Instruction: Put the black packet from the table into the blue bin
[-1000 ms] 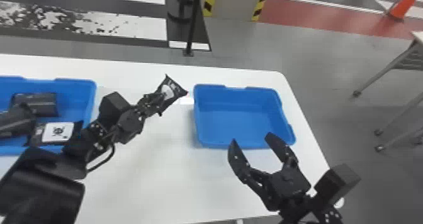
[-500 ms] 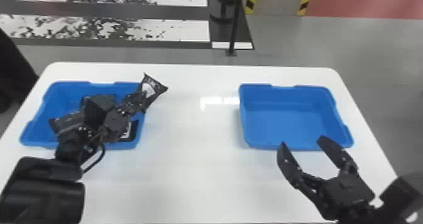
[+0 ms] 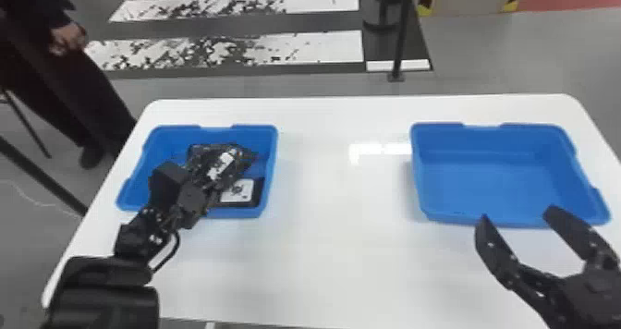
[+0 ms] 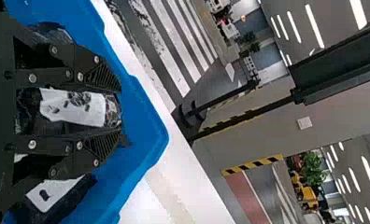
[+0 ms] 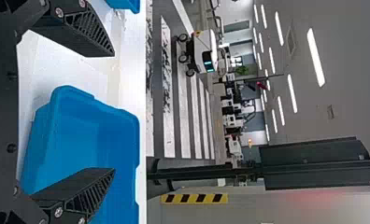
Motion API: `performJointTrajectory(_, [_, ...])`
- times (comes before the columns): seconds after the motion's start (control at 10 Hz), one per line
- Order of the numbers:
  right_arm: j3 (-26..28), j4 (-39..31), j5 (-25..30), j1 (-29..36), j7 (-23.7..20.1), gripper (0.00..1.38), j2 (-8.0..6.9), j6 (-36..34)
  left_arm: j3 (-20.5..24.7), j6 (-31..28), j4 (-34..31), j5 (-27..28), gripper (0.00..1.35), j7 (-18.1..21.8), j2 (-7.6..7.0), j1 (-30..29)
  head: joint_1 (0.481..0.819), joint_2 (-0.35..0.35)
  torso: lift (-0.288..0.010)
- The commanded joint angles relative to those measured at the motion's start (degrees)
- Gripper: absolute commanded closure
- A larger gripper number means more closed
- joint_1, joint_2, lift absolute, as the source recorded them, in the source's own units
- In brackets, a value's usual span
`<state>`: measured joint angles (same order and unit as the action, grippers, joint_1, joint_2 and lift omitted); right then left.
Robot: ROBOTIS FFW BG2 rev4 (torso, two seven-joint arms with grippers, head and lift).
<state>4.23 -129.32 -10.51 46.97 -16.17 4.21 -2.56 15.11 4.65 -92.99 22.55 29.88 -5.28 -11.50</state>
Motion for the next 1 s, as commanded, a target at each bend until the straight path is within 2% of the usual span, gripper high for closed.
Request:
performJointTrajectory(0.0, [0.0, -0.1, 0.0, 0.0, 0.0, 0.14, 0.01, -0.1, 1.7, 0.4, -4.1, -0.6, 0.08, 0.0, 0.62, -2.8, 0.695, 0.130, -0.110])
performJointTrajectory(0.1, [0.0, -0.1, 0.0, 0.0, 0.0, 0.14, 0.01, -0.1, 3.1, 1.5, -6.6, -2.1, 0.17, 0.0, 1.41, -5.1, 0.695, 0.140, -0.110])
performJointTrajectory(0.2, [0.0, -0.1, 0.1, 0.1, 0.0, 0.14, -0.08, -0.1, 5.2, 3.2, -9.9, -3.9, 0.19, -0.1, 2.64, -8.3, 0.695, 0.151, -0.110])
performJointTrajectory(0.3, [0.0, -0.3, 0.2, 0.1, 0.0, 0.14, 0.01, -0.1, 8.5, 6.3, -14.2, -5.5, 0.20, -0.8, 5.10, -13.1, 0.695, 0.158, -0.110])
performJointTrajectory(0.5, [0.1, -0.5, 0.2, 0.4, 0.0, 0.14, 0.01, -0.1, 14.3, 11.8, -22.3, -10.0, 0.20, -3.3, 5.42, -22.5, 0.695, 0.215, -0.110])
performJointTrajectory(0.7, [0.1, -0.7, 0.3, 0.4, 0.0, 0.14, 0.01, -0.2, 13.9, 15.0, -27.0, -15.8, 0.20, -8.4, 5.42, -29.7, 0.695, 0.285, -0.110])
performJointTrajectory(0.9, [0.1, -0.7, 0.5, 0.6, 0.0, 0.14, -0.08, -0.2, 11.2, 18.7, -27.9, -22.2, 0.20, -12.0, 5.42, -34.5, 0.695, 0.293, -0.110])
